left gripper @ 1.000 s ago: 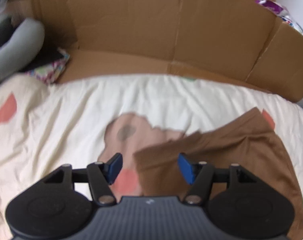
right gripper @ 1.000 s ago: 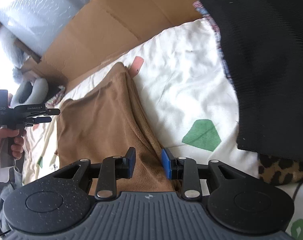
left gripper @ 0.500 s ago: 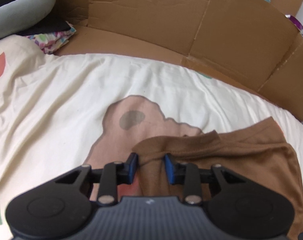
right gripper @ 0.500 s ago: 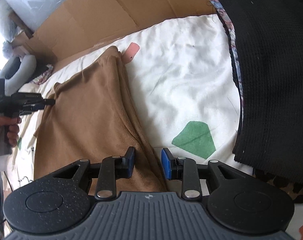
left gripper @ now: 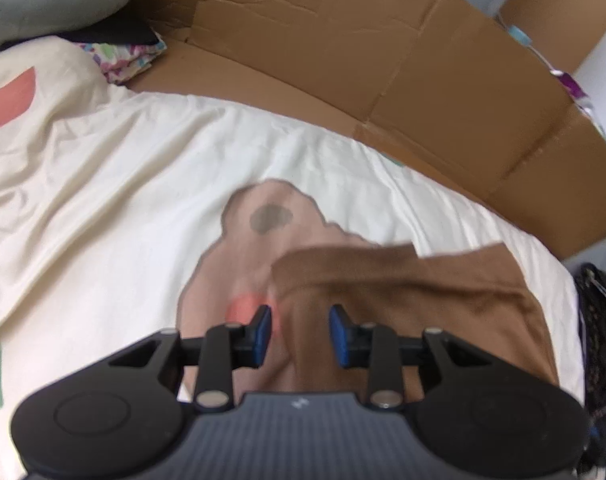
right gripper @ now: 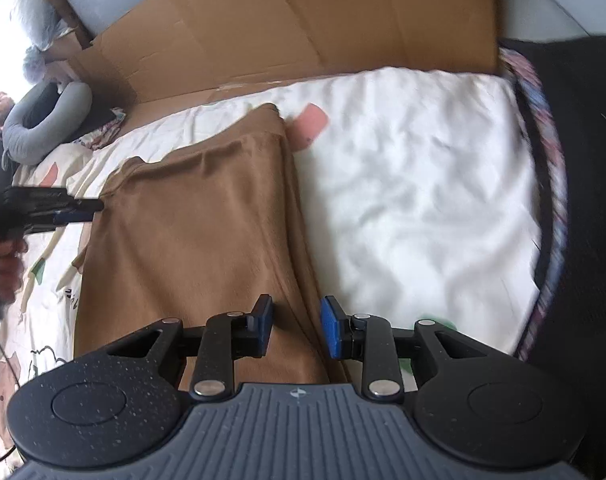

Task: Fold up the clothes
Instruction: 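Move both open tools along the folded shirt's edge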

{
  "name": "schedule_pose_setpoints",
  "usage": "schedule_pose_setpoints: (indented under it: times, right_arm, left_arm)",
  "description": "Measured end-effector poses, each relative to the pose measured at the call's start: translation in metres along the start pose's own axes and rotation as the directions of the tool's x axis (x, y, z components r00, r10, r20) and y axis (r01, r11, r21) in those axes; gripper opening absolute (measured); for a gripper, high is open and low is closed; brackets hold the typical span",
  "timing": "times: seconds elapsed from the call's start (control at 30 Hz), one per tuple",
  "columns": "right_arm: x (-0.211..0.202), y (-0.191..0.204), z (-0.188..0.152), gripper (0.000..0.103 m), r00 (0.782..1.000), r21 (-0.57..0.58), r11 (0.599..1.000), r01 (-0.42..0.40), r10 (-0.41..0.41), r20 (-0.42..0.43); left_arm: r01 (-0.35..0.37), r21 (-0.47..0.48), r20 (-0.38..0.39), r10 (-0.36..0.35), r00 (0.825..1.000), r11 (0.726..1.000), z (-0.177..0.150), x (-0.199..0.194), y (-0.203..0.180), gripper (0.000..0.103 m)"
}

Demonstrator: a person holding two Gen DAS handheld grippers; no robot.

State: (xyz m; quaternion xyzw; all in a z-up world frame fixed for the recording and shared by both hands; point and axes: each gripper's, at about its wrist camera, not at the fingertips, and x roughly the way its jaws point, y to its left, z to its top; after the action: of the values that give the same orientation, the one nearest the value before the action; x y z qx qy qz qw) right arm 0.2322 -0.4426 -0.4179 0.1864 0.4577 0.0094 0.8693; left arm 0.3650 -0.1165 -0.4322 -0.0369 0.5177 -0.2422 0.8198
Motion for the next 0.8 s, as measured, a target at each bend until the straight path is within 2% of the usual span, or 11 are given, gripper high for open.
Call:
schedule_pose_setpoints:
  times: [0.1, 0.23, 0.37, 0.8]
  right_arm:
    - [0.011, 0.004, 0.014, 0.030, 1.000, -0.021, 1.000, 0.011, -0.011, -0.002]
    - [0.027, 0.008, 0.034, 0.030, 1.000, -0.054, 0.998, -0.007, 0.006, -0.018]
    - [0.046, 0.005, 0.048, 0.022, 0.999, -0.036, 0.999, -0.016, 0.015, -0.035]
    - [0.084, 0.007, 0.100, 0.021, 1.000, -0.075, 0.997, -0.019, 0.018, -0.021]
  left_arm:
    - [0.017, -0.023, -0.006, -0.017, 1.000, 1.000, -0.013, -0.013, 0.004, 0.033]
    - [0.061, -0.102, -0.014, -0.063, 0.998, 0.993, -0.033, -0.024, 0.005, 0.036]
    - [0.077, -0.162, -0.004, -0.079, 0.997, 0.984, -0.054, -0.034, 0.005, 0.036]
    - [0.116, -0.215, -0.091, -0.138, 0.986, 0.970, -0.114, -0.050, 0.001, 0.038]
